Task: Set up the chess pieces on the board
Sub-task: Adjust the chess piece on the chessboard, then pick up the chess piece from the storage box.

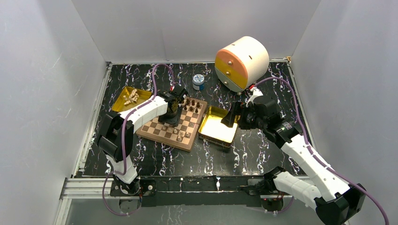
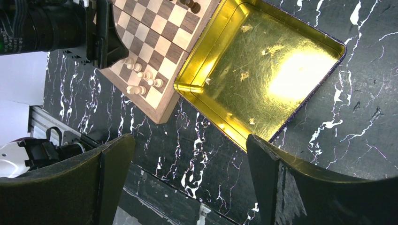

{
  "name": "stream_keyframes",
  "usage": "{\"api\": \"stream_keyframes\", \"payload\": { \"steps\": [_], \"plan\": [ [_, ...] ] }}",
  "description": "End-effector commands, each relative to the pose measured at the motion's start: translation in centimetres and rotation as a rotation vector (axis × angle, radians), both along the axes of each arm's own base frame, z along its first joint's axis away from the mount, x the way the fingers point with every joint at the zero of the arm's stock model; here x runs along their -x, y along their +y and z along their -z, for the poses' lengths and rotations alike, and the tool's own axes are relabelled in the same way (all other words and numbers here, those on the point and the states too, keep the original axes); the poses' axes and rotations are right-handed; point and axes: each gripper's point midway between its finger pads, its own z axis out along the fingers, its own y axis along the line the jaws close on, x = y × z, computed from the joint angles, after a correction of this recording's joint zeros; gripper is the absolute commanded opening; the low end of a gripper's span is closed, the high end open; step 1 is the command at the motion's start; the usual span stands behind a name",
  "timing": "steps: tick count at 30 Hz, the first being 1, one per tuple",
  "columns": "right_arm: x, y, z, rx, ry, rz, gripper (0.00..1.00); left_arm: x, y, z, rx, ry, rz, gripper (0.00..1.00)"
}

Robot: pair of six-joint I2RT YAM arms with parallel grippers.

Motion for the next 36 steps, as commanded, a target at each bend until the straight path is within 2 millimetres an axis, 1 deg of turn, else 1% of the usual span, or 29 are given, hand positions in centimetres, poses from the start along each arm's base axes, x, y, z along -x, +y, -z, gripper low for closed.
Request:
{"api": "stream_keyframes", "payload": {
  "steps": [1,4,7,8,12,16,17,18,21,24,26,28,29,32,34,36],
  "plan": [
    [-0.6,0.1,-1.8,-0.030,-0.066,0.003,0.99,-2.3,-0.2,-3.5,0.003,-0.133,-0.034,0.45],
    [-0.6,0.0,-2.0,-0.025,-0.072,0.008,0.99,-3.8,0.2,-4.7,0.002,-0.197,-0.063,0.44],
    [-0.7,-0.1,-2.1,-0.021,-0.078,0.010,0.99,-5.3,1.3,-5.6,0.026,-0.223,-0.108,0.43],
    [-0.7,-0.1,-2.1,-0.019,-0.080,0.009,0.99,-5.9,2.0,-5.9,0.037,-0.225,-0.128,0.42],
    [-0.6,-0.1,-2.2,-0.017,-0.082,0.001,0.99,-8.5,5.7,-7.1,0.073,-0.251,-0.231,0.39],
    [-0.6,-0.1,-2.2,-0.021,-0.090,0.000,0.99,-11.1,10.2,-8.4,0.113,-0.302,-0.356,0.35],
    [-0.6,-0.1,-2.2,-0.024,-0.091,-0.002,0.99,-11.7,11.9,-8.6,0.113,-0.312,-0.398,0.35],
    [-0.5,0.0,-2.1,-0.025,-0.090,-0.006,0.99,-12.2,12.9,-9.0,0.110,-0.326,-0.425,0.34],
    [-0.5,0.2,-2.0,-0.032,-0.087,-0.015,0.99,-13.5,15.8,-9.1,0.094,-0.352,-0.497,0.29],
    [-0.6,0.3,-1.9,-0.036,-0.087,-0.018,0.99,-14.7,18.0,-8.5,0.089,-0.367,-0.562,0.24],
    [-0.6,0.4,-1.9,-0.037,-0.086,-0.018,0.99,-15.4,18.7,-7.8,0.095,-0.372,-0.585,0.23],
    [-0.6,0.4,-2.0,-0.037,-0.088,-0.017,0.99,-16.1,20.2,-6.9,0.095,-0.370,-0.624,0.23],
    [-0.7,0.4,-2.0,-0.037,-0.089,-0.016,0.99,-16.3,20.7,-6.4,0.094,-0.366,-0.637,0.24],
    [-0.7,0.3,-1.9,-0.032,-0.087,-0.011,0.99,-17.0,21.6,-4.9,0.109,-0.347,-0.667,0.26],
    [-0.8,0.3,-2.0,-0.030,-0.085,-0.011,0.99,-17.5,21.9,-4.1,0.109,-0.347,-0.674,0.29],
    [-0.9,0.3,-1.9,-0.027,-0.081,-0.009,0.99,-17.8,22.1,-3.2,0.098,-0.345,-0.674,0.30]
  ]
}}
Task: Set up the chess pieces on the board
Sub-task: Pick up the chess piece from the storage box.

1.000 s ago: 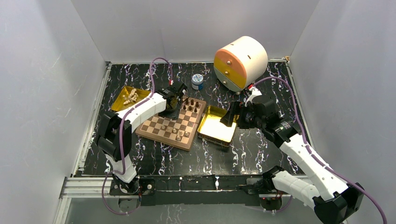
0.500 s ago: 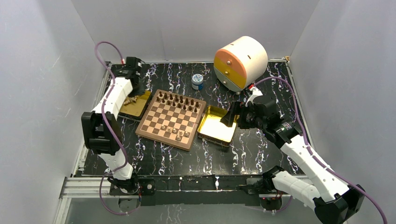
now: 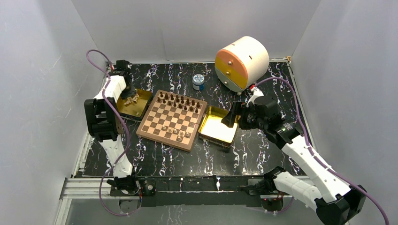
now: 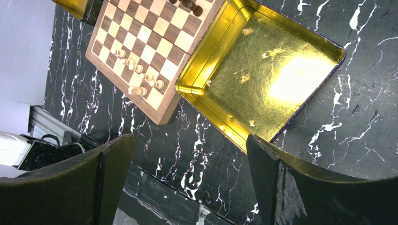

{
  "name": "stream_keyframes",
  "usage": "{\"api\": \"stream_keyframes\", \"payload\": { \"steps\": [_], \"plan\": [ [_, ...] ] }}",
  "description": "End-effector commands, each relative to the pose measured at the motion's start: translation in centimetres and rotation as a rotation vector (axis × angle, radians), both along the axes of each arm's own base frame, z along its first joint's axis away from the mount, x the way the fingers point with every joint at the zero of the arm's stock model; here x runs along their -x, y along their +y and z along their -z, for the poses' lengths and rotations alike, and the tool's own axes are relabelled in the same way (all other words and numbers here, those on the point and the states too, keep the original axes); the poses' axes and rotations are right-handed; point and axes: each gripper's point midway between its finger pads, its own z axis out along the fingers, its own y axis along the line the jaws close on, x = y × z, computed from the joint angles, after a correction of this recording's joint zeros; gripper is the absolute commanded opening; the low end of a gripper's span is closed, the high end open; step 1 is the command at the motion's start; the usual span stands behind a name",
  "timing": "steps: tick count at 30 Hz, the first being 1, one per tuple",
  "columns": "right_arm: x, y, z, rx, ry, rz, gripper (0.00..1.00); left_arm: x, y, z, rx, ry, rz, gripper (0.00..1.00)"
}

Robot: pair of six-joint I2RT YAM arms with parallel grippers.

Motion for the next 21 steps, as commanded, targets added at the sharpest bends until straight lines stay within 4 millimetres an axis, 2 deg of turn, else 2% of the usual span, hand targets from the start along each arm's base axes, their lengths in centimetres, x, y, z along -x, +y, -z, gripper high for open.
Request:
{"api": "stream_keyframes", "payload": {
  "steps": [1,9,17,21],
  "plan": [
    [-1.0,0.4,-1.7,-0.022,-0.063,-0.004,0.99,-1.9,0.8,-1.1,-0.003,-0.078,-0.020,0.31],
    [-1.3,0.4,-1.7,-0.017,-0.060,0.004,0.99,-2.8,1.0,1.0,0.013,-0.054,-0.016,0.28],
    [-1.4,0.3,-1.5,-0.007,-0.060,0.009,0.99,-2.9,1.8,1.6,-0.004,-0.042,-0.028,0.26],
    [-1.4,0.2,-1.5,-0.004,-0.061,0.014,0.99,-3.0,2.0,1.6,0.000,-0.040,-0.022,0.21]
  ]
}}
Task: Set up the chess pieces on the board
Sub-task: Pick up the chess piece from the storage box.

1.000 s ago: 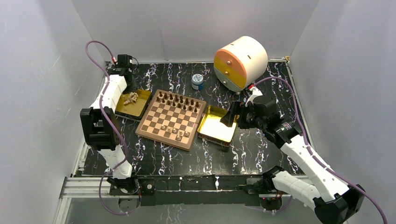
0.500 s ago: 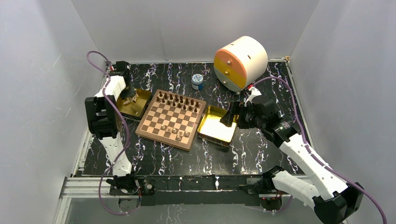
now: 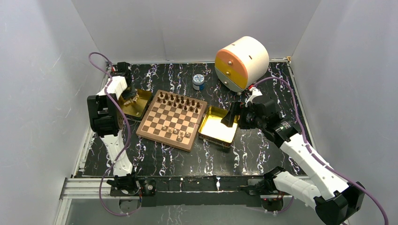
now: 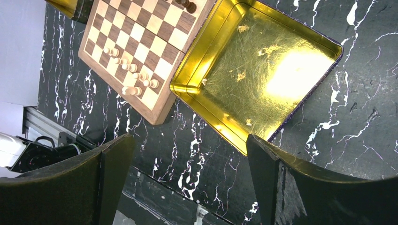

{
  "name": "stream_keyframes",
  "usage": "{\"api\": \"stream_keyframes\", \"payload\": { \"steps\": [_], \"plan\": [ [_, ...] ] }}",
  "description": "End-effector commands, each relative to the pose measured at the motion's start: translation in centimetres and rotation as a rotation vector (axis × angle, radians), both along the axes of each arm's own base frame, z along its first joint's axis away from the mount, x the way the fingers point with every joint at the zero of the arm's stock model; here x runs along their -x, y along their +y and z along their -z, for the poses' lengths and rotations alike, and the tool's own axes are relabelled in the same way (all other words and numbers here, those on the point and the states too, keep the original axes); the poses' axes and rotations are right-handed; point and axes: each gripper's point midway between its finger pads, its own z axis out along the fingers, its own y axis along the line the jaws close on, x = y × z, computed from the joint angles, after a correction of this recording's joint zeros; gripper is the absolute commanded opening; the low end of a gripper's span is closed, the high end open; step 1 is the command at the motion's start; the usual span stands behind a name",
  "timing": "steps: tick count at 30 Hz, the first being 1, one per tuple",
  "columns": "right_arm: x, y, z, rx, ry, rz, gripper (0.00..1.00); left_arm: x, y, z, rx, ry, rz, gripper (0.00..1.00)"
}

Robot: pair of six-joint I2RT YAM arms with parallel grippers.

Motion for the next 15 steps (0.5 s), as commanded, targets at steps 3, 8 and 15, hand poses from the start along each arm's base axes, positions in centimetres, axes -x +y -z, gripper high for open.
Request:
{"api": "stream_keyframes", "payload": {
  "steps": [3,8,15],
  "plan": [
    [-1.0,0.1,-2.3,-0.025,-0.082,0.008,0.98,-1.0,0.8,-2.2,-0.008,-0.049,0.000,0.16],
    [-0.8,0.1,-2.6,-0.033,-0.086,0.009,0.99,-0.8,0.6,-3.7,0.000,-0.058,0.008,0.11],
    [-0.5,0.2,-2.6,-0.052,-0.073,0.011,0.99,0.5,0.4,-5.8,0.004,-0.051,0.012,0.11]
  ]
}}
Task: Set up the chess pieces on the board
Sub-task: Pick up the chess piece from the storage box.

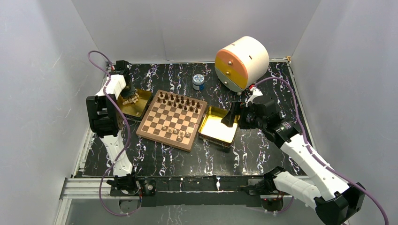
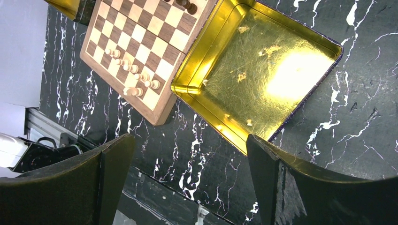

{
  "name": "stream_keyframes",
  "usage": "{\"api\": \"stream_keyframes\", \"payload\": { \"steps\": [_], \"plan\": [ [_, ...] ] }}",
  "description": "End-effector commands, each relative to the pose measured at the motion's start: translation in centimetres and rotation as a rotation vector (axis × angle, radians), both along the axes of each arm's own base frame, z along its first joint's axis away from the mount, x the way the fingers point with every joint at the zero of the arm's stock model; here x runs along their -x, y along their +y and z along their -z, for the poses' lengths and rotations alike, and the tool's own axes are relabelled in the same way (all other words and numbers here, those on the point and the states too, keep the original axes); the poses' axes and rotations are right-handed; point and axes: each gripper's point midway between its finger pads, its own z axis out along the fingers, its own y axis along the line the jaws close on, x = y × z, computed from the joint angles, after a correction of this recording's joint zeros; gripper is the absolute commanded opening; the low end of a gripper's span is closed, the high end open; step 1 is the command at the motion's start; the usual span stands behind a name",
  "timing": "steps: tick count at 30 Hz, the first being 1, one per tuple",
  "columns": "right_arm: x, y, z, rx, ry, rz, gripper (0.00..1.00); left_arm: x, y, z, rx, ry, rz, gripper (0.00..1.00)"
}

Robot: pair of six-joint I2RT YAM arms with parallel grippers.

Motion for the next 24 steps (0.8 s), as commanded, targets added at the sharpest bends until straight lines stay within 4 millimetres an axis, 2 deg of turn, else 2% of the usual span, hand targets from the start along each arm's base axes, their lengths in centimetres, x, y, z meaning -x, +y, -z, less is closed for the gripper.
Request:
{"api": "stream_keyframes", "payload": {
  "steps": [1,13,20,24],
  "plan": [
    [-0.5,0.3,-2.6,-0.052,-0.070,0.005,0.99,0.4,0.0,-5.3,0.003,-0.067,0.003,0.11],
    [0.1,0.1,-2.6,-0.066,-0.062,0.010,0.99,2.0,-1.3,-8.7,0.052,-0.119,0.033,0.10],
    [0.3,0.6,-2.6,-0.100,-0.036,0.002,0.99,3.0,-2.7,-10.1,0.105,-0.149,0.058,0.10],
    [0.1,1.3,-3.1,-0.131,-0.030,-0.006,0.98,3.4,-4.4,-11.3,0.157,-0.172,0.097,0.10]
  ]
}}
